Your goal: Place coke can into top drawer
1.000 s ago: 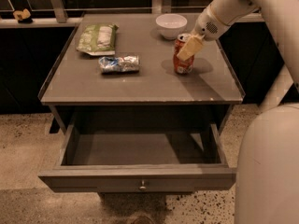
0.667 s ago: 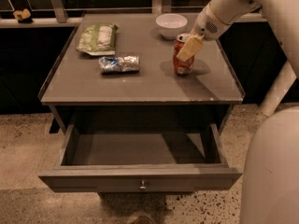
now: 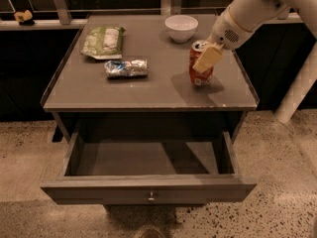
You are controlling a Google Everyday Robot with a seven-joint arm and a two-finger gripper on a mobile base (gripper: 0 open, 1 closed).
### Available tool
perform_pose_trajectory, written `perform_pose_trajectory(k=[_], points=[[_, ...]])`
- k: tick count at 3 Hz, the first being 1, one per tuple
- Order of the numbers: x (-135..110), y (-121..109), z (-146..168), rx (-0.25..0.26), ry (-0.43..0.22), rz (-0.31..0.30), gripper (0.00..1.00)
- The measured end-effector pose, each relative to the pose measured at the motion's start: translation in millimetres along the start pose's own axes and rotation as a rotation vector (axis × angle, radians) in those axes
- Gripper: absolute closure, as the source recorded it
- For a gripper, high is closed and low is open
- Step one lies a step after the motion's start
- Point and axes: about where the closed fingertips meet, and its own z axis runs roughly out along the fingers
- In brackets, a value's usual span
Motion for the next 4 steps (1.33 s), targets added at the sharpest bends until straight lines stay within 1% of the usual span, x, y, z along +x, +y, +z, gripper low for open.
perform_pose_trajectory(k=[1,3,4], points=[[16.9,24.4,-10.4,0.03,0.013,0.014,1.0],[60.6,68.1,-21.2,0.078,0.046,0.083,1.0],[77.0,85.8,-22.4,0.097,0.058,0.109,1.0]])
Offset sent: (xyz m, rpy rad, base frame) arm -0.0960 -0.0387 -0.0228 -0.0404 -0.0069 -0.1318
